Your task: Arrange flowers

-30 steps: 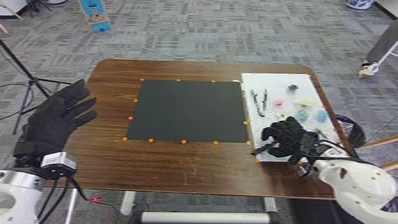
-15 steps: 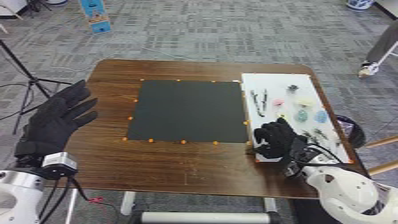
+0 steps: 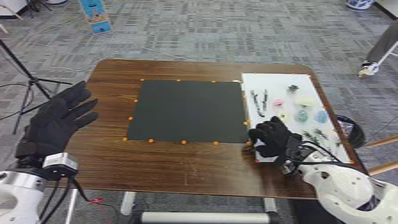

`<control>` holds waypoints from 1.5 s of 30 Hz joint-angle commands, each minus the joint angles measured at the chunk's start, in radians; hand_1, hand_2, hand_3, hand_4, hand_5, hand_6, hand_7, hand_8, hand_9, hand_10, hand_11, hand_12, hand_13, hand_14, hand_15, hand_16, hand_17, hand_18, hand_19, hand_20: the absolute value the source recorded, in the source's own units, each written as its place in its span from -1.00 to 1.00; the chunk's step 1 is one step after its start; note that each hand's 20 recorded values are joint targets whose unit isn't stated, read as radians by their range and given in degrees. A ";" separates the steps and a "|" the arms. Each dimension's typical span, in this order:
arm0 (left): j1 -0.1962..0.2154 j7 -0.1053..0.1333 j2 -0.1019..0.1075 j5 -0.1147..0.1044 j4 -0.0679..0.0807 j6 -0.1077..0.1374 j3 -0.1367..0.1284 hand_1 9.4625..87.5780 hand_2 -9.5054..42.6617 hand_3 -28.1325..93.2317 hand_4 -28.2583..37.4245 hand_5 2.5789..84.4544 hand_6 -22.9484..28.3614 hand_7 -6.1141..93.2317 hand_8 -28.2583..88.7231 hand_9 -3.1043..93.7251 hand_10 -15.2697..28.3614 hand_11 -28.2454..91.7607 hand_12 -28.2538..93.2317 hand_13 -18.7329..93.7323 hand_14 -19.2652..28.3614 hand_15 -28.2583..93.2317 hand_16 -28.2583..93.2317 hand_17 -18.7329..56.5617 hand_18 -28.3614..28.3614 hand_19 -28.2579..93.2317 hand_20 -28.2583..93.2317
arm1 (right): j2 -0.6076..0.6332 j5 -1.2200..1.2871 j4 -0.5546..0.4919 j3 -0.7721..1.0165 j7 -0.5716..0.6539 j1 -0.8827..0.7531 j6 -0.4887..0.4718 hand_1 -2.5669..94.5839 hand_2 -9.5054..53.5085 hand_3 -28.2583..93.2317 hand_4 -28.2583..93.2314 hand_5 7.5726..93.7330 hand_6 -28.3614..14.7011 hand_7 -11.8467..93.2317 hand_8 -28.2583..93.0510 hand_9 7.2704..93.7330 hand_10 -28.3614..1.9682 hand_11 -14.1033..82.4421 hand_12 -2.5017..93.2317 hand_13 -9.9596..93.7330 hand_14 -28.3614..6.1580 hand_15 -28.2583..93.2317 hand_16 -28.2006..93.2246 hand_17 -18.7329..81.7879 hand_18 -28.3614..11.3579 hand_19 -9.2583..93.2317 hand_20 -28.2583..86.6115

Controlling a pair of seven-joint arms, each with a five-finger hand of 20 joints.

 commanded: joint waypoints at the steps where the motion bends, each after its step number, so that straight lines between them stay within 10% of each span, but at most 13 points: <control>1: 0.004 -0.004 -0.007 -0.001 -0.001 0.010 0.000 -0.59 -1.00 0.60 -1.00 -0.39 -0.06 -0.51 -0.68 -0.41 0.17 -0.27 -0.27 -0.28 0.34 -0.16 -0.49 -0.77 0.75 0.16 -0.39 | 0.011 -0.017 0.017 -0.005 -0.012 -0.086 -0.096 -0.16 -1.00 0.94 -1.00 -0.16 0.44 0.24 -0.89 -0.21 0.12 0.53 0.04 -0.05 0.12 0.74 0.13 -0.26 -0.43 0.61 0.43; 13: 0.007 -0.001 -0.007 -0.001 -0.003 0.008 0.001 -0.59 -1.00 0.60 -1.00 -0.39 -0.06 -0.51 -0.68 -0.41 0.17 -0.27 -0.27 -0.28 0.34 -0.16 -0.49 -0.78 0.75 0.16 -0.39 | -0.004 -0.033 0.005 -0.045 0.008 -0.095 -0.111 -0.20 -1.00 0.93 -1.00 -0.11 0.44 0.27 -0.88 -0.19 0.13 0.54 0.00 -0.04 0.12 0.74 0.10 -0.28 -0.45 0.59 0.41; 14: 0.008 0.001 -0.006 -0.002 -0.003 0.009 0.001 -0.59 -1.00 0.60 -1.00 -0.39 -0.06 -0.51 -0.68 -0.41 0.17 -0.27 -0.27 -0.28 0.34 -0.16 -0.49 -0.78 0.75 0.16 -0.39 | -0.006 -0.034 0.007 -0.053 0.011 -0.093 -0.110 -0.17 -1.00 0.87 -1.00 -0.08 0.45 0.31 -0.62 -0.16 0.14 0.56 0.01 -0.02 0.11 0.75 0.11 -0.27 -0.44 0.60 0.41; 29: 0.004 -0.002 -0.007 -0.005 -0.001 0.009 0.001 -0.59 -1.00 0.60 -1.00 -0.39 -0.06 -0.51 -0.68 -0.41 0.17 -0.27 -0.27 -0.28 0.34 -0.16 -0.49 -0.78 0.75 0.16 -0.39 | -0.019 -0.052 0.051 -0.111 0.042 -0.083 -0.074 0.06 -1.00 0.76 -1.00 0.27 0.56 0.46 -0.33 0.21 0.34 0.31 0.49 0.17 0.08 0.80 0.21 -0.22 -0.42 0.61 0.42; 36: 0.015 0.004 -0.011 -0.004 -0.008 0.015 -0.005 -0.60 -1.00 0.60 -1.00 -0.39 -0.06 -0.51 -0.68 -0.41 0.17 -0.27 -0.27 -0.28 0.34 -0.16 -0.49 -0.78 0.75 0.16 -0.39 | -0.018 -0.037 0.081 -0.131 0.004 0.005 0.059 0.02 -1.00 0.88 -1.00 0.29 0.50 0.43 -0.25 0.24 0.30 0.29 0.53 0.18 0.07 0.77 0.30 -0.20 -0.44 0.61 0.43; 45: 0.013 0.010 -0.013 -0.005 -0.006 0.023 0.001 -0.60 -1.00 0.60 -1.00 -0.39 -0.06 -0.51 -0.68 -0.41 0.18 -0.27 -0.27 -0.28 0.34 -0.16 -0.49 -0.78 0.75 0.16 -0.39 | -0.047 0.013 0.191 -0.525 -0.134 0.547 0.362 0.07 -1.00 0.83 -1.00 0.29 0.46 0.40 -0.23 0.24 0.30 0.27 0.53 0.19 0.08 0.75 0.32 -0.20 -0.44 0.61 0.42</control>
